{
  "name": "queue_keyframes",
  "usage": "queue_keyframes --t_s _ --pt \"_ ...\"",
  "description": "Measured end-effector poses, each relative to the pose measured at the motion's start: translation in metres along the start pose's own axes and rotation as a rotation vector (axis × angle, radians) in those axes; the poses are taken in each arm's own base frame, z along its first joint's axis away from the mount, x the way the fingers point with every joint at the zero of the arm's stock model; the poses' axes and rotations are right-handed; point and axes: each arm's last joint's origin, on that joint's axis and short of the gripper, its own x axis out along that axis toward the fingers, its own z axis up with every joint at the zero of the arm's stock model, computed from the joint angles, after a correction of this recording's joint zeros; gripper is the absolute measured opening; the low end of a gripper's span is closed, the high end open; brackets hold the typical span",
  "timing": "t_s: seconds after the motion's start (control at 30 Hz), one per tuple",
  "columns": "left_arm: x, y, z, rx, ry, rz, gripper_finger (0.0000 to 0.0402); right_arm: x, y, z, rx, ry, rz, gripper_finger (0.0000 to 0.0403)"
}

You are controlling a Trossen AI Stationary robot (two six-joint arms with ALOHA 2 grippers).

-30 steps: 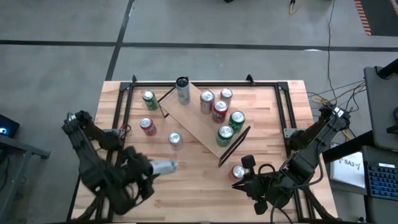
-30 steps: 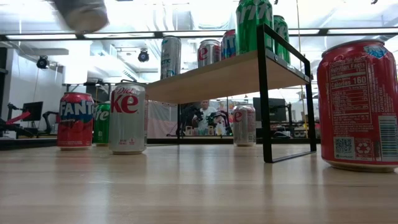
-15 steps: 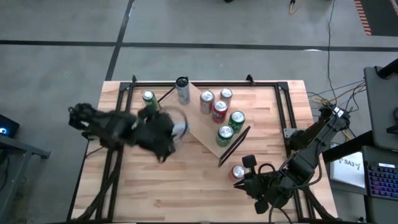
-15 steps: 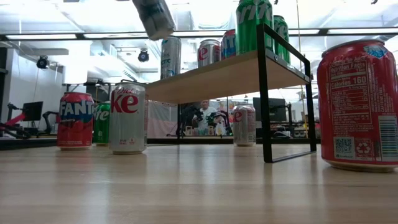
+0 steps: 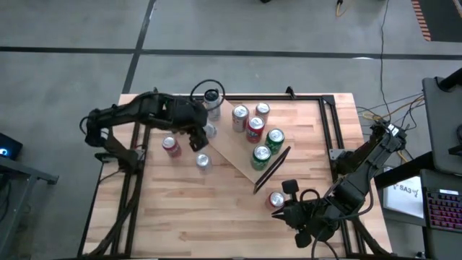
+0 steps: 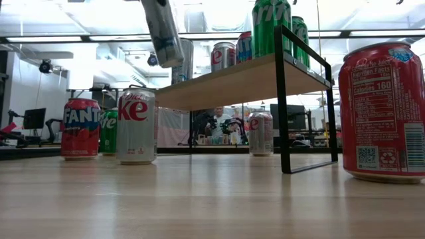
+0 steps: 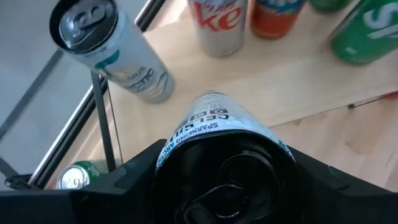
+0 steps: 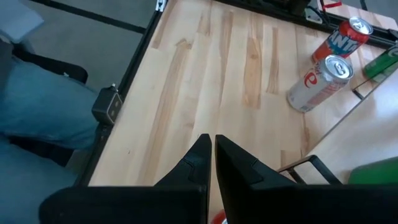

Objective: Place canned beverage on shelf
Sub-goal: Put the blue soda can on the shelf aligned with the other blue soda can

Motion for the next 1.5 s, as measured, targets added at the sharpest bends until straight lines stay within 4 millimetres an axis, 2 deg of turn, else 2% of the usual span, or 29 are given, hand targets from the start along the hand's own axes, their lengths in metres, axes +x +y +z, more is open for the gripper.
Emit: queue_keyframes --t_s 0.23,0.57,1.27,1.5 --pt "0.01 0.02 0.005 -0.019 0.061 0.009 0.0238 0.0 0.0 0.0 0.005 0.003 -0.001 0.0012" --pt "0.033 0.036 0.014 -0.027 0.146 0.049 0.0239 0.0 -0.001 -0.002 0.003 0.023 -0.008 0.0012" --pt "0.055 0.04 0.022 0.033 0.208 0.059 0.0245 0.0 -0.001 -0.003 0.0 0.03 -0.01 0.0012" --pt "0.055 0.04 0.022 0.045 0.209 0.058 0.0273 0.0 -0.002 -0.004 -0.006 0.041 -0.014 0.0012"
